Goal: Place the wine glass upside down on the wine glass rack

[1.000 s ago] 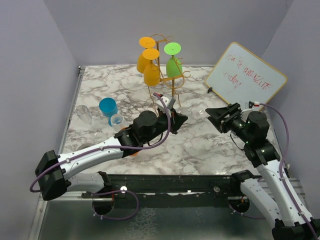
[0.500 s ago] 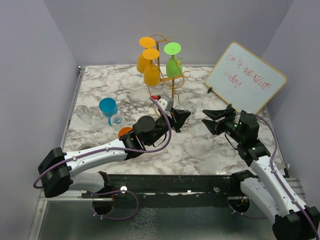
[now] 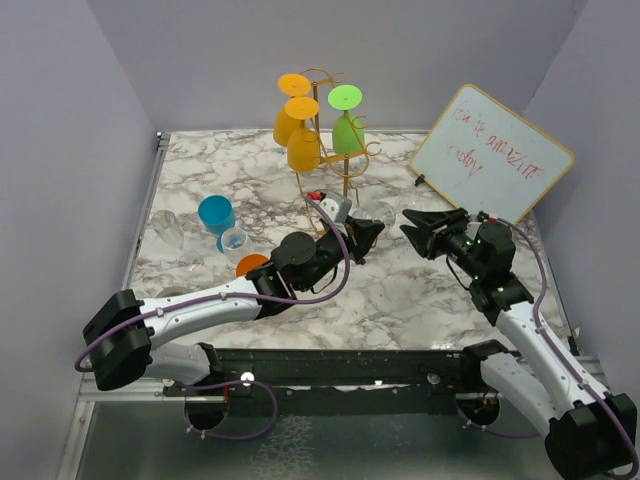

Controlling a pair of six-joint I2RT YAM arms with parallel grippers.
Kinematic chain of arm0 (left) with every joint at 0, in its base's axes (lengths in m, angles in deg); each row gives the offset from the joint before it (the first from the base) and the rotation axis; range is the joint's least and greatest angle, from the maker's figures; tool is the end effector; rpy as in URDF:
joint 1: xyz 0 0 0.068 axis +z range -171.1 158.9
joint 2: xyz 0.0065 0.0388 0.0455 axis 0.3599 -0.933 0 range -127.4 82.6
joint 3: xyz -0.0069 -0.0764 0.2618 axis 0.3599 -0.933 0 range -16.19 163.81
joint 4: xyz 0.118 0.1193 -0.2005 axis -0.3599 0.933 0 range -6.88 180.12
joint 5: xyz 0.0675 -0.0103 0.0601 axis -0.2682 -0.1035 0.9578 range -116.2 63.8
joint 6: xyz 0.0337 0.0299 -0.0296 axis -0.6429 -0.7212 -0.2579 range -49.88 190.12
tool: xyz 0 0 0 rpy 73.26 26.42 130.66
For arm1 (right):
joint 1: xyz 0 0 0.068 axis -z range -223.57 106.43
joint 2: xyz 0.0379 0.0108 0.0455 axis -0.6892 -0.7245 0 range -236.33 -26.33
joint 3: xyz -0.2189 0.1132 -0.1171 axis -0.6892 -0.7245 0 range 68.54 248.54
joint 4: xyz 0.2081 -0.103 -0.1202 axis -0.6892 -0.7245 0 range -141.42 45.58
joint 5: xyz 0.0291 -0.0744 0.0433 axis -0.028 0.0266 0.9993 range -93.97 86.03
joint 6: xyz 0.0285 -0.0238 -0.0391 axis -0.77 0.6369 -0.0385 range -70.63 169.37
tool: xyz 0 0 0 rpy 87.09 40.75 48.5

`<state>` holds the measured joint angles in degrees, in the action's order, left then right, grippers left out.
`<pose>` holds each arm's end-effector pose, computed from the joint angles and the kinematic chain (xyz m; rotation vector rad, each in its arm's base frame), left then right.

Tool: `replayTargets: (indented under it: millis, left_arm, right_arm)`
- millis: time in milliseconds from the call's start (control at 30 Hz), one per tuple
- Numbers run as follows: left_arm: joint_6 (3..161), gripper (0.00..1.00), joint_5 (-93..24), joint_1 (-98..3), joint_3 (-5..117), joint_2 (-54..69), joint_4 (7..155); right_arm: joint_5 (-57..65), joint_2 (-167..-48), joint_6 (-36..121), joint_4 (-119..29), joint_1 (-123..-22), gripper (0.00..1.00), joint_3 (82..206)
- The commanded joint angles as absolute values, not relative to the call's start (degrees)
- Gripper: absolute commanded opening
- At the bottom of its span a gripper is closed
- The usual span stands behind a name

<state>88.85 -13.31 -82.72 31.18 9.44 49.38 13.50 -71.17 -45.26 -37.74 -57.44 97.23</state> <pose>0.1486 -0.2584 0.3287 0.3672 1.4669 -0.9824 0.1832 0.0562 0.2713 1.1100 1.7117 1.5722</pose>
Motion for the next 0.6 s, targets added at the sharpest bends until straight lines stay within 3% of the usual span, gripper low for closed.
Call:
replayTargets:
  millis: [0, 333, 567]
  left_arm:
    - [87.9, 0.00, -14.0, -83.1, 31.8, 9.1, 44.2]
    - [87.7, 0.00, -15.7, -83.1, 31.5, 8.2, 43.5]
    - [87.9, 0.00, -16.6, -83.1, 31.6, 7.6, 43.1]
  right_arm:
    - [14.7, -73.6, -45.4, -36.4, -57.4, 0.48, 99.1]
    - [16.0, -77.6, -46.4, -30.5, -58.0, 0.46, 99.4]
    - [17.3, -79.6, -46.8, -28.6, -58.8, 0.36, 100.1]
